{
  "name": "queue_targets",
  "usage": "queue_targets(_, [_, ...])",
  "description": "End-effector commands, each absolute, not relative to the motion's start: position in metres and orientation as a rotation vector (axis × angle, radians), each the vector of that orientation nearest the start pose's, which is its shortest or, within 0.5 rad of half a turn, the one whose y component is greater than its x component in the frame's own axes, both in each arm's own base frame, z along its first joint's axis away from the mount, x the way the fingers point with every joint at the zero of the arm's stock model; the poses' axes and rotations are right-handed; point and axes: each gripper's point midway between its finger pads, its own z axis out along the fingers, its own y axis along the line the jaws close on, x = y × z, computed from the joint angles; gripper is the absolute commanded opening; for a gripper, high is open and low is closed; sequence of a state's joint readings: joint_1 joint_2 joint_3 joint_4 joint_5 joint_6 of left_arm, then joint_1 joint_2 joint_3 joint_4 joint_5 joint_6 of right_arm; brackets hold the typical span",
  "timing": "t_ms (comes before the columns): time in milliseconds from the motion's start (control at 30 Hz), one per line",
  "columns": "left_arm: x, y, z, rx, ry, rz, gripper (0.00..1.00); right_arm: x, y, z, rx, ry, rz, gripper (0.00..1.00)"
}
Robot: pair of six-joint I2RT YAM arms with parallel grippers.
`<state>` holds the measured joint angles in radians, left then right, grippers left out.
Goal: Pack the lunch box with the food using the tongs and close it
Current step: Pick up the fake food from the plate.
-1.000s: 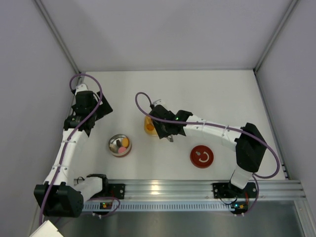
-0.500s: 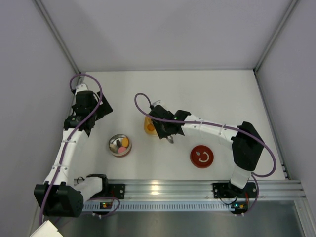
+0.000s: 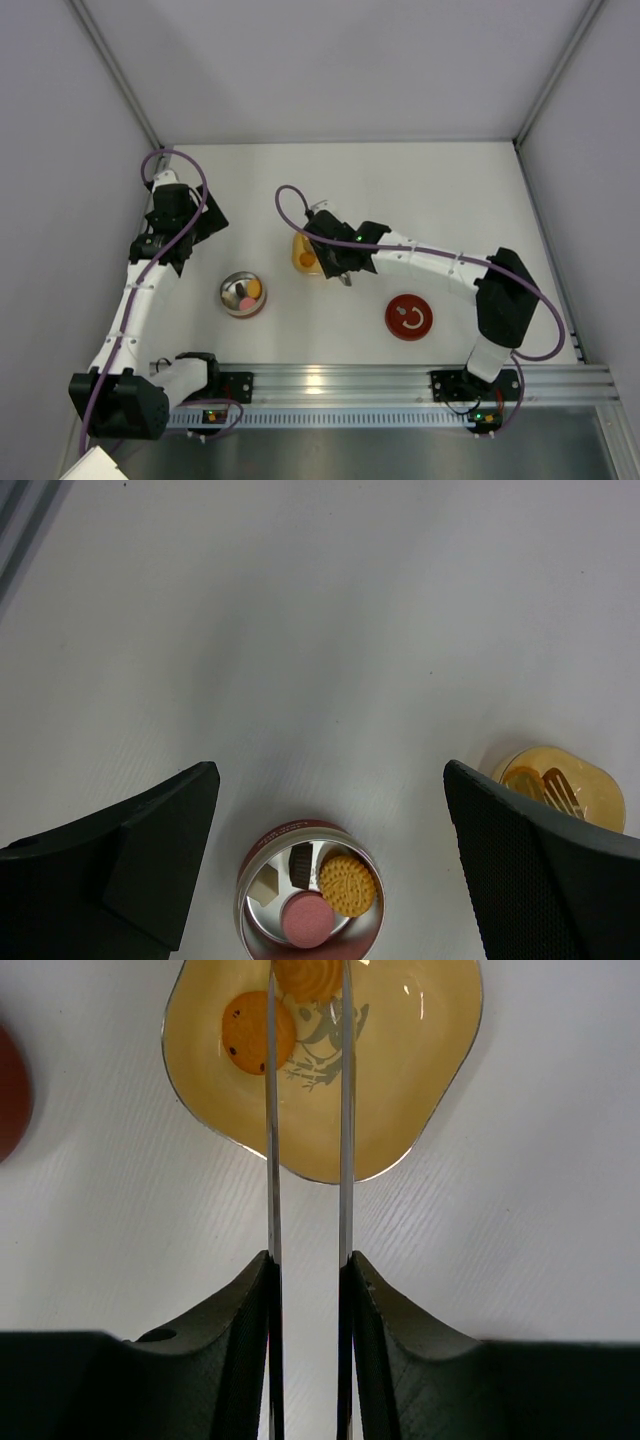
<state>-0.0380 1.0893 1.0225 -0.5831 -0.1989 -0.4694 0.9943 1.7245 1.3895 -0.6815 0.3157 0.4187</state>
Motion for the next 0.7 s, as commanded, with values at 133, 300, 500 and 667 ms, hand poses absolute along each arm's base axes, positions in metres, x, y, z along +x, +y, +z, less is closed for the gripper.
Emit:
queue_targets(133, [0.331,0.008,0.219,-0.572,2.08,-0.062,0.99,0.271,0.308,0.19,-0.482,2.298,0.224,0.3])
queue_targets(300, [0.331,0.008,0.219,-0.574,2.083,-0.062,0.99,0.266,0.304,0.206,-0.473,2.279,0.257,0.3])
queue_targets(500, [0.331,0.008,0.219,-0.574,2.081,-0.063,0.99,0.242,0.323,0.226,-0.546,2.246,0.381,0.29])
queue_targets(667, [0.331,0.008,0.218,-0.574,2.086,-0.061,0.99,0.207,0.362,0.237,-0.676,2.209,0.5,0.3])
